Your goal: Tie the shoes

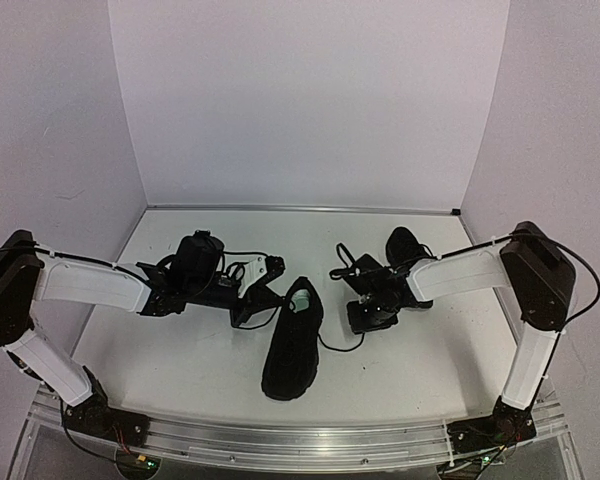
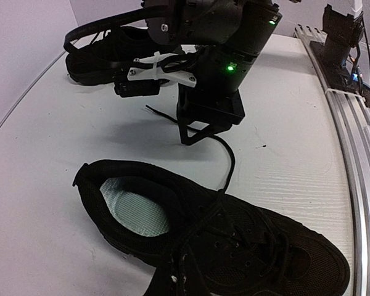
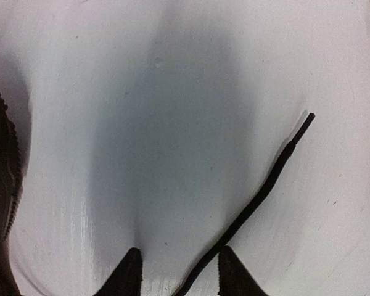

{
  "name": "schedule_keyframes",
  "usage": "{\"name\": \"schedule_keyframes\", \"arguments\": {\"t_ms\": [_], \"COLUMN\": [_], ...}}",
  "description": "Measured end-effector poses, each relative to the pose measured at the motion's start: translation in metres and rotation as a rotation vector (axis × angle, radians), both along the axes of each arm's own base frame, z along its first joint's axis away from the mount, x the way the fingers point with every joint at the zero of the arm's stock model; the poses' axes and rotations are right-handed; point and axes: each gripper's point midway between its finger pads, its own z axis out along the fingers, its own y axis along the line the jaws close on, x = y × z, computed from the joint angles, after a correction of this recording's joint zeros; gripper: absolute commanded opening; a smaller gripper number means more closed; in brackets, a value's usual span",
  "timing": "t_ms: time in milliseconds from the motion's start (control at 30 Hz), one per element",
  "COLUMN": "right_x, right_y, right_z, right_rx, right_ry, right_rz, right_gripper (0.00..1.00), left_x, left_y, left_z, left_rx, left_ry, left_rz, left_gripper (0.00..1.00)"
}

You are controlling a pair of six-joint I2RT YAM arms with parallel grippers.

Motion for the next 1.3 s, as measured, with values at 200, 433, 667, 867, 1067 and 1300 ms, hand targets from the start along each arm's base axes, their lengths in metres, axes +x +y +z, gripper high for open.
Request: {"name": "schedule_keyframes", "arguments": {"t_ms": [200, 433, 667, 867, 1067, 1300], "right_x": [-0.003, -0.008, 0.006, 0.054, 0.068, 0.07], "right_y": [0.0, -0.009, -0.003, 0.067, 0.131, 0.226], "right_z": [-0.001, 0.003, 0.056, 0.184, 0.276, 0.27], "right_rx": [-0.016, -0.053, -0.023, 0.272, 0.557, 0.736], "right_ry": [-0.007, -0.001, -0.074, -0.305, -0.414, -0.333], "right_rz": [-0.008, -0.01, 0.02, 0.113, 0.252, 0.429], "right_gripper": [0.0, 0.0, 0.0, 0.0, 0.0, 0.0], "left_x": [0.001, 0.001, 0.001, 0.001, -0.003, -0.008], "left_y": [0.0, 0.0, 0.0, 0.0, 0.003, 0.003], "left_z": [0.0, 0.0, 0.001, 0.003, 0.004, 0.006], "left_rx": [0.004, 0.006, 0.003, -0.004, -0.012, -0.018], "left_ry": [-0.01, -0.019, -0.033, -0.069, -0.109, -0.147], "left_rz": [0.002, -0.002, -0.007, -0.013, -0.016, -0.028], "left_gripper": [0.0, 0.0, 0.0, 0.0, 0.0, 0.0]}}
